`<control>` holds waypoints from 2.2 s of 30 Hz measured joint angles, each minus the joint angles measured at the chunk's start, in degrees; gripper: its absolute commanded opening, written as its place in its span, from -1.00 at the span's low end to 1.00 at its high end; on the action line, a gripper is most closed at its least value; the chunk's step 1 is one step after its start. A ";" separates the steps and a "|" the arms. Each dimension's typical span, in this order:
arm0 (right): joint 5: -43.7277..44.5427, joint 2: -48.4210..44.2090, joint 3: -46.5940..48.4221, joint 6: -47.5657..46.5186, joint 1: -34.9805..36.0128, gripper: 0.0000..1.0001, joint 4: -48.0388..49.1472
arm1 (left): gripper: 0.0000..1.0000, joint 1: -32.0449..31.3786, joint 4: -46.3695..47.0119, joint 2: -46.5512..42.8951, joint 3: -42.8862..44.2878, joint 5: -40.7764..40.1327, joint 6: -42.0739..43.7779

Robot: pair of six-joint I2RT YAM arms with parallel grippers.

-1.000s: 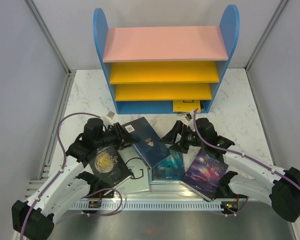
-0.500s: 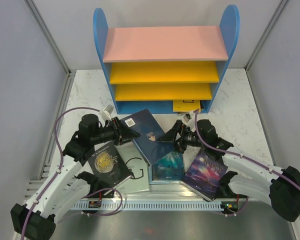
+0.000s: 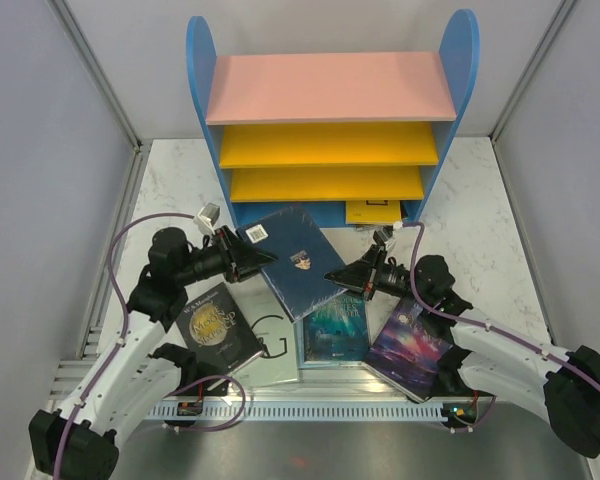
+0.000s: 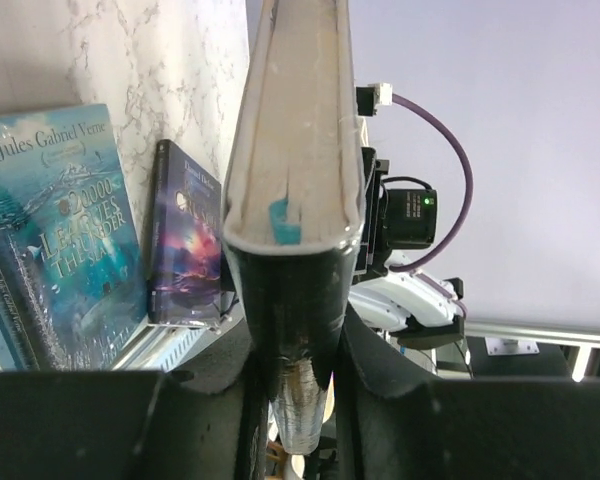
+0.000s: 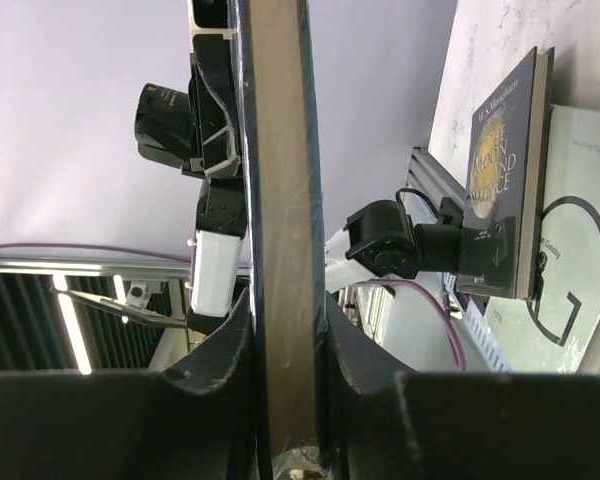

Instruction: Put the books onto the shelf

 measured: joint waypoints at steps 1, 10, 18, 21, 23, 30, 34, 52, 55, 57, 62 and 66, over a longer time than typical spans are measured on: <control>0.04 -0.09 -0.39 0.17 0.00 -1.00 0.68 | -0.71 0.00 0.72 0.11 -0.24 0.37 -0.13; 1.75 0.48 -4.63 1.22 0.35 -1.00 -2.84 | 0.99 -0.57 -14.29 7.17 1.99 -2.27 9.66; 7.78 4.48 -7.52 1.20 0.46 -1.00 -7.87 | 0.99 -0.35 -32.41 4.17 9.16 -10.75 18.84; 9.92 9.18 -7.41 1.29 0.46 -1.00 -6.54 | 1.00 -0.13 -37.55 2.19 12.52 -13.38 20.96; 10.67 12.63 -6.21 1.14 0.46 -1.00 -5.11 | 1.00 -0.13 -40.04 0.87 14.75 -14.86 22.16; 12.61 23.89 3.67 0.87 0.46 -1.00 -0.72 | 0.99 -0.15 -47.15 -2.73 17.49 -17.62 25.14; 13.70 27.32 8.13 0.92 0.46 -1.00 1.46 | 1.00 -0.15 -50.16 -3.67 17.64 -18.36 26.21; 31.58 55.76 20.74 7.98 1.29 -1.00 18.16 | 0.99 -0.15 -56.87 -7.91 17.92 -18.36 27.91; 34.51 60.94 25.70 9.97 2.32 -1.00 19.39 | 1.00 -0.15 -58.05 -9.49 17.92 -18.29 27.91; 35.32 64.26 29.38 11.02 2.84 -1.00 19.65 | 1.00 -0.15 -58.77 -10.45 17.92 -18.32 27.91; 34.49 72.15 39.06 13.94 3.48 0.86 19.61 | 1.00 -0.15 -60.74 -12.57 17.92 -18.36 27.91; 33.51 71.58 37.73 14.53 3.56 0.96 20.92 | 0.99 -0.15 -61.22 -12.63 17.92 -18.40 27.91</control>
